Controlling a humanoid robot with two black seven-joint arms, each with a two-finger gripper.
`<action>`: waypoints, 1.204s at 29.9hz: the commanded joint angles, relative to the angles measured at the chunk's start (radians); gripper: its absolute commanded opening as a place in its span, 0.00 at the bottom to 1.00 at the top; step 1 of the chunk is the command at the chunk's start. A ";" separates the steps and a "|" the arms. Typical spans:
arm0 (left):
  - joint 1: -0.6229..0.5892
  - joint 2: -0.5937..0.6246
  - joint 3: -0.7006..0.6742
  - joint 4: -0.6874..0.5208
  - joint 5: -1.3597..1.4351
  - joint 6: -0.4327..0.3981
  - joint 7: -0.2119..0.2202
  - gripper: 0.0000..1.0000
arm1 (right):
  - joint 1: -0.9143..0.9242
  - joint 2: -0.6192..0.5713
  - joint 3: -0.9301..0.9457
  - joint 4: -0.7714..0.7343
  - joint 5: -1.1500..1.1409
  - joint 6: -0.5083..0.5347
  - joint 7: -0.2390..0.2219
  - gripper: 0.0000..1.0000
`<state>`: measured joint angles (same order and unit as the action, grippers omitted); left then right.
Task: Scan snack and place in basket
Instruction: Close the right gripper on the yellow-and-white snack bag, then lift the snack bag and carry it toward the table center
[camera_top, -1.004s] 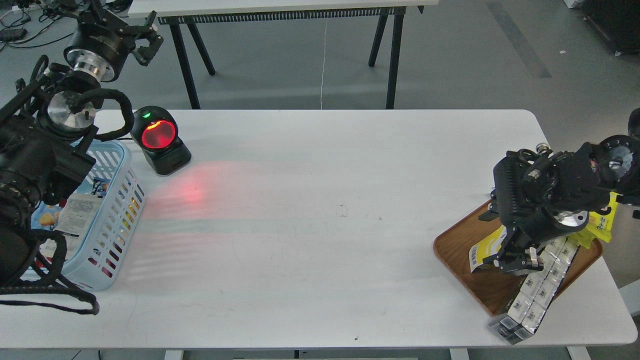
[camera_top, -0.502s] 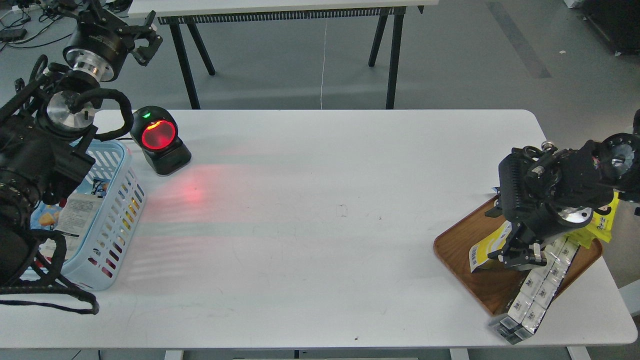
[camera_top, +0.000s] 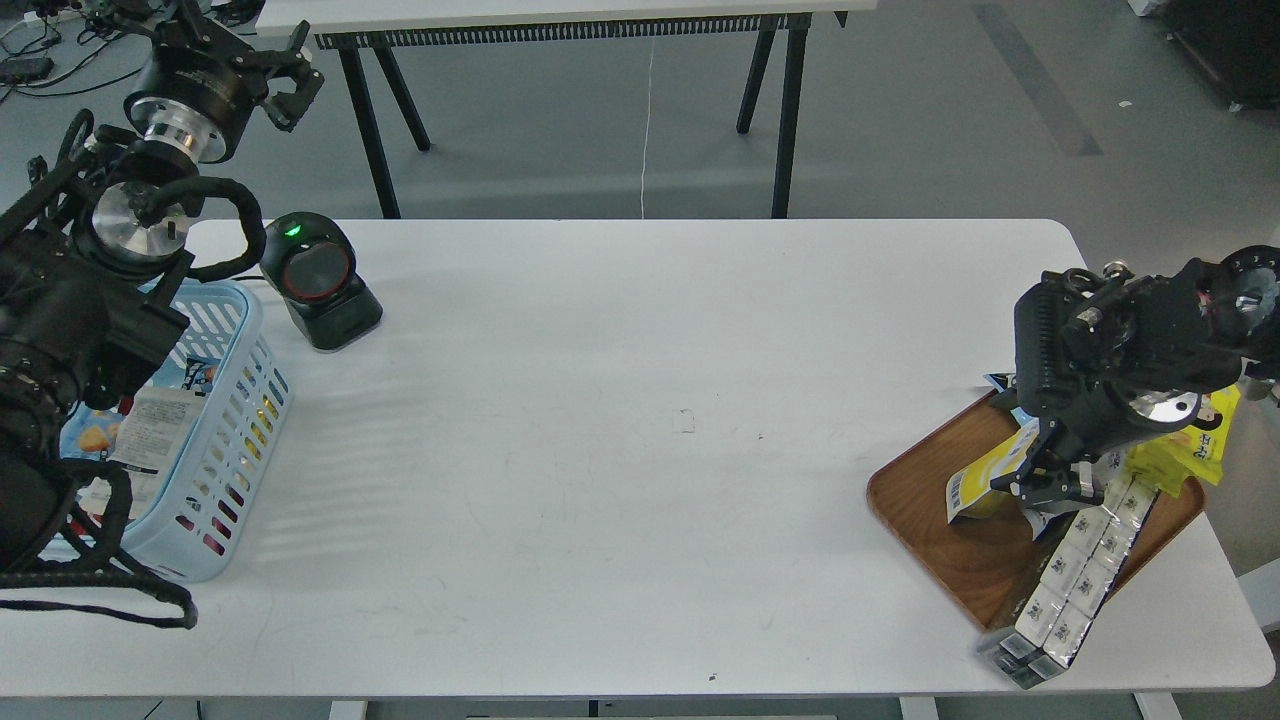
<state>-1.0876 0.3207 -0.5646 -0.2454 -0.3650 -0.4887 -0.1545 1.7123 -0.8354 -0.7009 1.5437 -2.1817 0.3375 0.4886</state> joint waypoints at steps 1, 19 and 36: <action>0.000 0.006 0.000 0.000 0.000 0.000 0.001 1.00 | -0.028 0.002 0.001 -0.036 0.000 0.000 0.000 0.79; 0.000 0.006 0.000 0.000 0.001 0.000 0.001 1.00 | -0.062 0.024 0.026 -0.102 0.000 0.000 0.000 0.38; -0.001 0.011 0.000 0.003 0.000 0.000 0.001 1.00 | -0.049 0.012 0.142 -0.082 0.000 0.003 0.000 0.00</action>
<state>-1.0891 0.3310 -0.5645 -0.2423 -0.3651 -0.4887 -0.1534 1.6627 -0.8211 -0.6008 1.4600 -2.1816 0.3383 0.4887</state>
